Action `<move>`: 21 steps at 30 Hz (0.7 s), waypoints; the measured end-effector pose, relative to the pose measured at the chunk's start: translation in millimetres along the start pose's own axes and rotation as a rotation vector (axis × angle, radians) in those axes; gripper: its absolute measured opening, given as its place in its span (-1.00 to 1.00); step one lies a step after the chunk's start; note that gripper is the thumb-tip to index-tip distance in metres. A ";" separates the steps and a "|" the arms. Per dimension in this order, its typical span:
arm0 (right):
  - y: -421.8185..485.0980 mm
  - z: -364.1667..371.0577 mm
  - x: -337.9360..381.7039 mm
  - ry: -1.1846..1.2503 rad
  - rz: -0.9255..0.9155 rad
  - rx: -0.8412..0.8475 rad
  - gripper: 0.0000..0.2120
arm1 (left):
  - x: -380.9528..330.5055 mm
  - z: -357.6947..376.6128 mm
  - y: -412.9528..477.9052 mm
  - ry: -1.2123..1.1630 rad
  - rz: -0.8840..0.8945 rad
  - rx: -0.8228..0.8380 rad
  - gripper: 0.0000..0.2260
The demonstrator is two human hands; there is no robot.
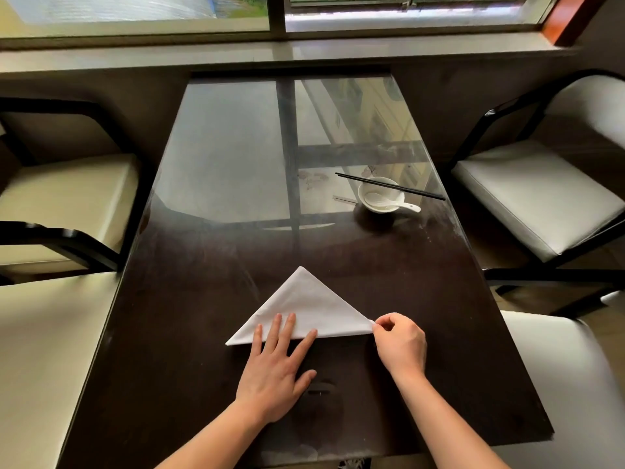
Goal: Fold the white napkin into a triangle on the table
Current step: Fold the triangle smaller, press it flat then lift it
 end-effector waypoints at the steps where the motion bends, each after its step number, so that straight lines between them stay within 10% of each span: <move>1: 1.3 1.0 0.5 -0.007 -0.006 0.006 -0.92 | 0.0 0.8 0.2 0.001 0.004 -0.002 -0.40; 6: -0.3 -4.3 1.1 0.106 -0.060 0.020 -0.81 | 1.1 4.8 -0.3 -0.001 0.003 -0.008 -0.42; 12: -60.5 18.7 51.4 -0.336 -0.806 0.041 -0.51 | 2.8 7.5 -1.3 -0.004 -0.010 -0.022 -0.42; 21: -61.0 69.6 8.7 -0.736 -0.802 0.413 -0.10 | -2.4 8.5 1.3 -0.025 -0.007 0.018 -0.37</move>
Point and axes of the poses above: each hand's wrist, its own y-axis towards the middle knuckle, its own z-axis out of the palm, x = y × z, the point moved 10 cm from there along y, towards the middle knuckle, and after that the axes turned 6 degrees about y, right-handed, at the moved point
